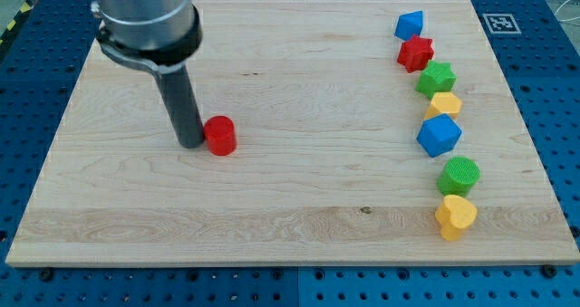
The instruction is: Push the red circle to the center
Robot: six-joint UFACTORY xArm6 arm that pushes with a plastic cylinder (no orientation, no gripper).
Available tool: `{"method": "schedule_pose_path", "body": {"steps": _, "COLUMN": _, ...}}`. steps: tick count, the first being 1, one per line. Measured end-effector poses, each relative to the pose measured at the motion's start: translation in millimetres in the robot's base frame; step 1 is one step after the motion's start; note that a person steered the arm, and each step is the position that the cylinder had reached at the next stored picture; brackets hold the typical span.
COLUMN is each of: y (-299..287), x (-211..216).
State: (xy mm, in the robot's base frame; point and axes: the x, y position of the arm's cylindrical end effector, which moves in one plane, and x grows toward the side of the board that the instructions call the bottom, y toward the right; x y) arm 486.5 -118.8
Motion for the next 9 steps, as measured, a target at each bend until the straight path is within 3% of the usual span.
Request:
{"method": "schedule_pose_path", "body": {"steps": 2, "y": 108.5, "x": -10.1}}
{"method": "schedule_pose_path", "body": {"steps": 4, "y": 182.5, "x": 10.0}}
{"method": "schedule_pose_path", "body": {"steps": 5, "y": 224.0, "x": -2.7}}
{"method": "schedule_pose_path", "body": {"steps": 6, "y": 212.9, "x": -29.5}}
{"method": "schedule_pose_path", "body": {"steps": 9, "y": 122.1, "x": -18.5}}
